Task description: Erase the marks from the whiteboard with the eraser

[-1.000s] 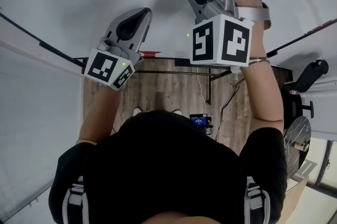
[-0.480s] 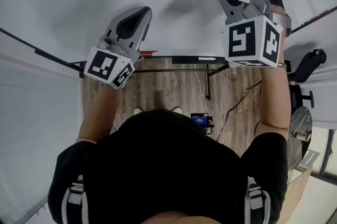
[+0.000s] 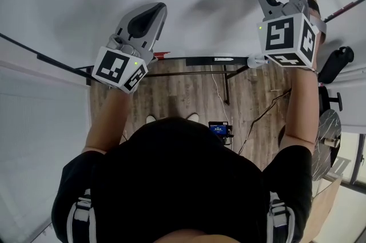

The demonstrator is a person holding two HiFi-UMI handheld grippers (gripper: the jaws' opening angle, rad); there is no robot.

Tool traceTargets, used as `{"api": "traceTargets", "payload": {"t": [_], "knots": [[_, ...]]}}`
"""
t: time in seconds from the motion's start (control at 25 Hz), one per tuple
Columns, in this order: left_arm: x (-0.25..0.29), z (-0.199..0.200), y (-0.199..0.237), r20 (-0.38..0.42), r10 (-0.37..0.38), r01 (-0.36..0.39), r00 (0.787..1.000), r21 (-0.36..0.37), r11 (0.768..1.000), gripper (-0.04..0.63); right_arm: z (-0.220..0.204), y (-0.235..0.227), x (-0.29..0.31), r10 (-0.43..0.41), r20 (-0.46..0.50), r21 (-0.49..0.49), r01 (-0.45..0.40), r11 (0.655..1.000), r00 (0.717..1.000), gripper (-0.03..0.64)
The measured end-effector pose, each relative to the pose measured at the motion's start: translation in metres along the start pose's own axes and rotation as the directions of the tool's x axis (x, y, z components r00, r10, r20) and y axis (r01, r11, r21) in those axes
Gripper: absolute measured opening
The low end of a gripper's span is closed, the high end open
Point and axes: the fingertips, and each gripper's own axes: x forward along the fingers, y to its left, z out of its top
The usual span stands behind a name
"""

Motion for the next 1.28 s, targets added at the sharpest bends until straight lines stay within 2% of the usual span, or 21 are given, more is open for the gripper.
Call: {"api": "traceTargets", "payload": {"t": [0.12, 0.28, 0.52, 0.68, 0.84, 1.0, 1.28], "knots": [[-0.002, 0.001, 0.001, -0.001, 0.005, -0.005, 1.000, 0.005, 1.000, 0.006, 0.019, 0.009, -0.009, 0.032, 0.025, -0.003, -0.032, 0.999, 0.999, 0.229], [-0.007, 0.009, 0.009, 0.008, 0.031, -0.031, 0.999, 0.018, 0.999, 0.007, 0.070, 0.033, -0.011, 0.062, 0.107, -0.058, -0.056, 0.997, 0.992, 0.229], [-0.021, 0.016, 0.021, 0.002, 0.076, -0.076, 0.997, 0.019, 0.997, 0.006, 0.148, 0.043, 0.003, 0.053, 0.209, -0.124, -0.028, 0.992, 0.976, 0.229], [-0.033, 0.021, 0.027, -0.005, 0.102, -0.102, 0.995, 0.013, 0.995, 0.007, 0.185, 0.044, 0.009, 0.065, 0.254, -0.124, -0.034, 0.992, 0.965, 0.229], [-0.034, 0.018, 0.031, -0.008, 0.104, -0.104, 0.995, 0.003, 0.995, 0.006, 0.189, 0.046, 0.023, 0.068, 0.259, -0.098, -0.044, 0.994, 0.963, 0.229], [-0.025, 0.015, 0.026, -0.012, 0.088, -0.088, 0.996, -0.004, 0.996, 0.007, 0.176, 0.041, 0.022, 0.072, 0.267, -0.072, -0.054, 0.996, 0.961, 0.229], [-0.015, 0.004, 0.016, -0.014, 0.042, -0.042, 0.999, -0.008, 0.999, 0.006, 0.114, 0.051, 0.023, 0.088, 0.191, -0.047, -0.080, 0.996, 0.978, 0.229]]}}
